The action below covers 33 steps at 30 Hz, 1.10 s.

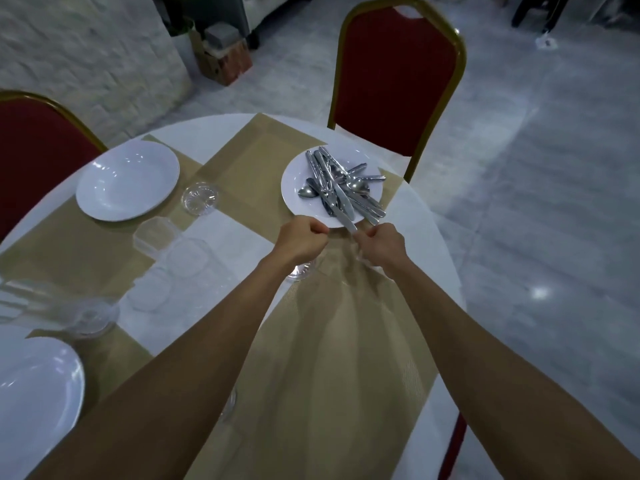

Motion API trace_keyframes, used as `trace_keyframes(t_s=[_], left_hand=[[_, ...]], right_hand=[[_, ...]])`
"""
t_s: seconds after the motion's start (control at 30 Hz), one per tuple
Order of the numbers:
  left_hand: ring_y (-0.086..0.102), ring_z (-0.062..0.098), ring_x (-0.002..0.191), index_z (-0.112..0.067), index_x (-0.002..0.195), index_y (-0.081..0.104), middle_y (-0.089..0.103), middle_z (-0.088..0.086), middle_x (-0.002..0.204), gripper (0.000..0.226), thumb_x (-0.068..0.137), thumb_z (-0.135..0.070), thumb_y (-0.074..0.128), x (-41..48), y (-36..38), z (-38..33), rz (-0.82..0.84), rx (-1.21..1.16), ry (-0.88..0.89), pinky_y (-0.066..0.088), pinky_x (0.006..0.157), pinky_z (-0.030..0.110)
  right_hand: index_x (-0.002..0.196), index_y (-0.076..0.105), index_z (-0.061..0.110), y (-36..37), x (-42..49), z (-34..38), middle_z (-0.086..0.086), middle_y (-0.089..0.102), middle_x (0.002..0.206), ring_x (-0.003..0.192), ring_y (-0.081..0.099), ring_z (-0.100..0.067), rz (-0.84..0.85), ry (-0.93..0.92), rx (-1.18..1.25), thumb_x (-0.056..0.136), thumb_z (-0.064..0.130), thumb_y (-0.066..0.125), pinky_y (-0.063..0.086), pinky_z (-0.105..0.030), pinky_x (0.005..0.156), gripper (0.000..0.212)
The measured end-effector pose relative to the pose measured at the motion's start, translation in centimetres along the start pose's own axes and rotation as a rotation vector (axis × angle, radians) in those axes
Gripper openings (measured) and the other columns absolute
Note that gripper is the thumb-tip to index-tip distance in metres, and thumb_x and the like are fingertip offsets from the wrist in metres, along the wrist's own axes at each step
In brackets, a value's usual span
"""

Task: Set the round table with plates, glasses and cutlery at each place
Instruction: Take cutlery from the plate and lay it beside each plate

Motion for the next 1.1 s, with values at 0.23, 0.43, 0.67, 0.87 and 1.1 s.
trace_keyframes(t_s=[0.23, 0.43, 0.67, 0.87, 1.1], left_hand=[[0.067, 0.017, 0.097, -0.016, 0.106, 0.074, 0.072, -0.002, 0.104, 0.028, 0.084, -0.007, 0.059, 0.5, 0.7, 0.7, 0.001, 0.004, -0.027, 0.055, 0.09, 0.032], [0.071, 0.015, 0.088, -0.015, 0.101, 0.073, 0.073, 0.002, 0.096, 0.017, 0.089, -0.014, 0.06, -1.0, 0.3, 1.9, 0.006, -0.215, -0.07, 0.058, 0.077, 0.03], [0.07, 0.014, 0.08, -0.014, 0.094, 0.071, 0.074, 0.002, 0.09, 0.025, 0.099, -0.032, 0.055, -6.6, 1.6, 4.1, -0.013, -0.536, -0.175, 0.059, 0.075, 0.032], [0.07, 0.012, 0.076, -0.006, 0.098, 0.07, 0.075, 0.005, 0.091, 0.027, 0.098, -0.031, 0.059, -13.6, 1.9, 8.9, -0.08, -0.83, -0.321, 0.057, 0.066, 0.025], [0.07, 0.015, 0.079, -0.005, 0.1, 0.068, 0.073, 0.005, 0.09, 0.014, 0.096, -0.017, 0.063, -24.0, 0.2, 16.7, -0.155, -1.15, -0.396, 0.058, 0.065, 0.024]], right_hand=[[0.076, 0.072, 0.012, 1.1, 0.9, -1.3, -0.006, 0.075, 0.078, 0.063, 0.067, -0.016, 0.02, 0.104, 0.34, 0.086, 0.033, 0.075, 0.059, -0.032, 0.06, 0.024], [0.075, 0.072, 0.016, -1.2, -2.9, -1.3, 0.002, 0.075, 0.074, 0.055, 0.061, -0.003, 0.035, 0.037, 0.434, 0.09, 0.022, 0.069, 0.044, -0.019, 0.052, 0.016], [0.083, 0.075, 0.007, -1.2, -13.5, -4.7, -0.005, 0.074, 0.076, 0.062, 0.06, -0.007, 0.113, 0.013, 0.533, 0.09, 0.02, 0.071, 0.044, -0.02, 0.06, 0.015], [0.084, 0.076, 0.014, 0.2, -22.3, -8.4, -0.009, 0.075, 0.083, 0.069, 0.062, -0.011, 0.315, -0.042, 0.437, 0.09, 0.023, 0.071, 0.044, -0.03, 0.068, 0.012], [0.09, 0.075, 0.015, 4.5, -27.5, -9.7, -0.003, 0.077, 0.087, 0.074, 0.067, -0.012, 0.433, -0.028, 0.262, 0.092, 0.03, 0.068, 0.046, -0.028, 0.069, 0.016]])
Point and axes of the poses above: each hand's wrist, its own x-axis towards the middle knuckle, its own y-axis out of the palm, z = x × y, the point moved 8 cm from there along x, towards the middle knuckle
